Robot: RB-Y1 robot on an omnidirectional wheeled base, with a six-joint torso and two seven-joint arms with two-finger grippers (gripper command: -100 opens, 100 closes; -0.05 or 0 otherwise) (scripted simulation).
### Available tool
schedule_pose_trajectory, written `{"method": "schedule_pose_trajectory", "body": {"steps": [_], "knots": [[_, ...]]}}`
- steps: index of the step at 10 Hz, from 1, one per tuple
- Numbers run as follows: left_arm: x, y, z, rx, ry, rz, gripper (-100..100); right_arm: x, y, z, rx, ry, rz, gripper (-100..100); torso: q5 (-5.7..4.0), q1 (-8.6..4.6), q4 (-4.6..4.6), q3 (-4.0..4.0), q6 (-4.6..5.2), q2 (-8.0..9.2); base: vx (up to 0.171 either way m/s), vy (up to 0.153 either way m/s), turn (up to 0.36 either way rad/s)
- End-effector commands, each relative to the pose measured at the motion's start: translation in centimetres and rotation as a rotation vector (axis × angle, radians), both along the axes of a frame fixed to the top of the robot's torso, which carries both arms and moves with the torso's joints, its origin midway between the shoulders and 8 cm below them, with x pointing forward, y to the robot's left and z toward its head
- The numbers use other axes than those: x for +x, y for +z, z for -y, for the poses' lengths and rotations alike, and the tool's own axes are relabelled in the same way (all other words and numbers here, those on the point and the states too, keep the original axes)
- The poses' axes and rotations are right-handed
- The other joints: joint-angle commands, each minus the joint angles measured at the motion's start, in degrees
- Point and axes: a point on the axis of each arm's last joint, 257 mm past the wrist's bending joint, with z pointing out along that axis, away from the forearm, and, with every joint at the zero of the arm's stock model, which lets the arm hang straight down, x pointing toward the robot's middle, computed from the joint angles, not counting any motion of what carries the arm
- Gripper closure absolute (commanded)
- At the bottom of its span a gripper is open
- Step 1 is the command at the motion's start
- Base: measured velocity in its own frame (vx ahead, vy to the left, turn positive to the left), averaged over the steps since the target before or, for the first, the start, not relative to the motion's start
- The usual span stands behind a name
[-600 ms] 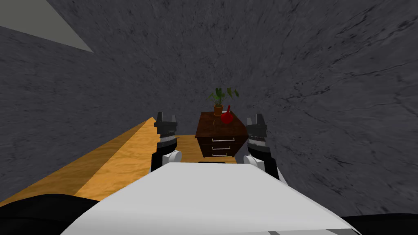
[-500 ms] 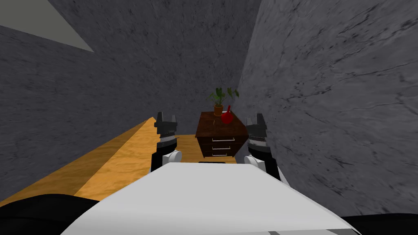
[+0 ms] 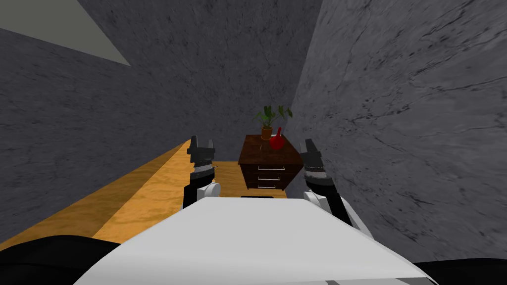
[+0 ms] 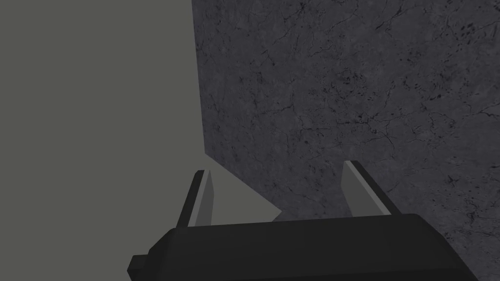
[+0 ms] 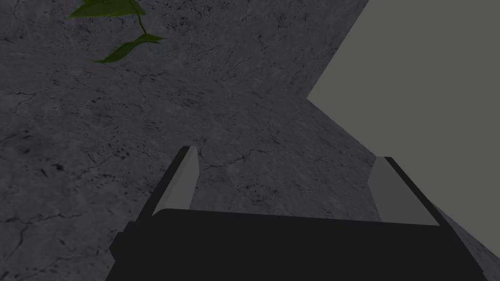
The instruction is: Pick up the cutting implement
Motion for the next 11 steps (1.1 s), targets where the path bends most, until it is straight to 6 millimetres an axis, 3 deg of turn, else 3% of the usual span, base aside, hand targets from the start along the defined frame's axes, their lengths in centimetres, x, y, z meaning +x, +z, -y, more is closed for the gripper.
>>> {"method": "schedule_pose_trajectory", "body": {"steps": [1,8,11], "knots": [[0.0,0.0,0.0,0.0,0.0,0.0,0,0.1,-0.2,-0.2,-0.054,-0.003,-0.008,-100,0.0,0.0,0.0,0.0,0.0,0.0,-0.035,-0.01,0.047],[0.0,0.0,0.0,0.0,0.0,0.0,0,0.5,-2.7,-0.8,-0.419,-0.042,-0.058,-100,0.02,0.11,-0.02,-0.06,0.0,-0.11,-0.032,-0.001,0.098],[0.0,0.0,0.0,0.0,0.0,0.0,0,0.8,-4.8,-0.5,-0.627,-0.068,-0.08,-100,0.02,0.12,-0.03,-0.08,0.02,-0.15,-0.026,0.01,0.121]]}}
